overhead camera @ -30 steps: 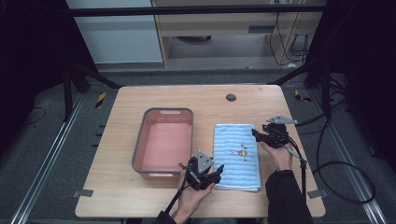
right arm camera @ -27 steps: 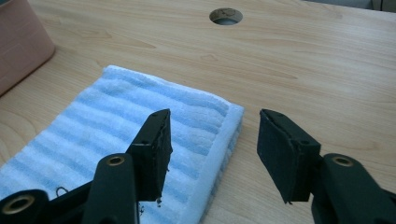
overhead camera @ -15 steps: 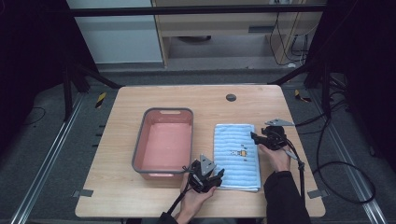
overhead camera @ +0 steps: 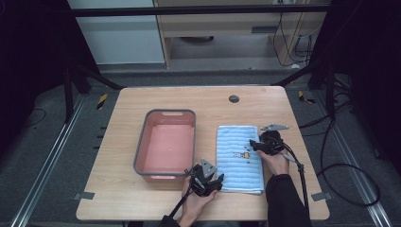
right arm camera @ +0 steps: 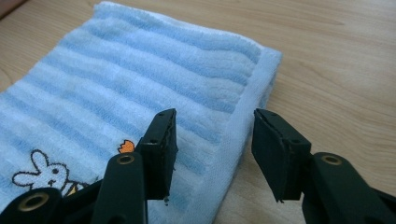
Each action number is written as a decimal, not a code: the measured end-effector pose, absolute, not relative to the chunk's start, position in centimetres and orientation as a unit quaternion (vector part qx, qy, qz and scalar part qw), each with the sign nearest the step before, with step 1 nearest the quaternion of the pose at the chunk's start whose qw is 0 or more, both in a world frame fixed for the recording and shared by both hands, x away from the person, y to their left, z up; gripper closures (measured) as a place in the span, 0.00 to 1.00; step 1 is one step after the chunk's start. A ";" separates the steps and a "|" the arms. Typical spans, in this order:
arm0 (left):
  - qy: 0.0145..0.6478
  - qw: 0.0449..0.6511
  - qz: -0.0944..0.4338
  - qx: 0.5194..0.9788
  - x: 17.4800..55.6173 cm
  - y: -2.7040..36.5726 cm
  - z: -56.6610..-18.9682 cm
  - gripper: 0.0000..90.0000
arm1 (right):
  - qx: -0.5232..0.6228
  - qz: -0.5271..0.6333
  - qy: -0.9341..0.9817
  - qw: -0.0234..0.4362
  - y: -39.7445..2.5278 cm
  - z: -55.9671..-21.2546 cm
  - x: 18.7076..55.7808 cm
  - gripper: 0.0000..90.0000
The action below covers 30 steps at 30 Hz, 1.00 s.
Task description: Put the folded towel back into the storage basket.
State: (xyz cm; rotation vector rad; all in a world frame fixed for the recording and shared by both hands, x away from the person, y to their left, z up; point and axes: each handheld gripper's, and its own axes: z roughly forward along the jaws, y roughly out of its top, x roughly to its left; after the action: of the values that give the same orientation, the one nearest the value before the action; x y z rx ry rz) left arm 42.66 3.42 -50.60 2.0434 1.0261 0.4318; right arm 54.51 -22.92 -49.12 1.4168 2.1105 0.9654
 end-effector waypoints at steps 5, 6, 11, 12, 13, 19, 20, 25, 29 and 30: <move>0.404 0.393 0.170 0.808 42.6 3.3 -50.8 0.56 | 0.513 0.342 0.760 0.205 -22.9 -49.5 54.6 0.58; 0.403 0.392 0.172 0.809 42.6 3.2 -50.8 0.56 | 0.513 0.341 0.761 0.204 -22.8 -49.5 54.6 0.58; 0.396 0.381 0.180 0.816 42.6 3.0 -50.7 0.57 | 0.513 0.333 0.765 0.202 -22.7 -49.7 54.6 0.60; 0.396 0.379 0.179 0.817 42.6 2.9 -50.7 0.57 | 0.514 0.334 0.765 0.200 -22.7 -49.7 54.6 0.61; 0.396 0.379 0.180 0.817 42.6 2.9 -50.7 0.57 | 0.514 0.334 0.765 0.200 -22.7 -49.7 54.6 0.61; 0.400 0.378 0.178 0.815 42.7 2.8 -50.6 0.64 | 0.520 0.357 0.755 0.180 -22.9 -50.0 54.5 0.72; 0.401 0.379 0.176 0.815 42.7 2.7 -50.6 0.64 | 0.520 0.357 0.755 0.180 -22.9 -50.0 54.5 0.72; 0.400 0.381 0.170 0.816 42.7 2.6 -50.5 0.77 | 0.522 0.362 0.755 0.166 -22.9 -50.0 54.5 0.83; 0.407 0.388 0.157 0.812 42.8 2.6 -50.6 0.88 | 0.526 0.369 0.750 0.156 -22.9 -50.0 54.5 0.87; 0.409 0.390 0.154 0.811 42.8 2.6 -50.6 0.89 | 0.524 0.369 0.751 0.158 -22.9 -49.9 54.5 0.88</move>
State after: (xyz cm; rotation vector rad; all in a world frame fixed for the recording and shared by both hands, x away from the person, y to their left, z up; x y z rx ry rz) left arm 42.80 2.62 -50.56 2.0606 1.0389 0.3927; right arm 54.48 -22.93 -49.93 1.4991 2.1491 1.0549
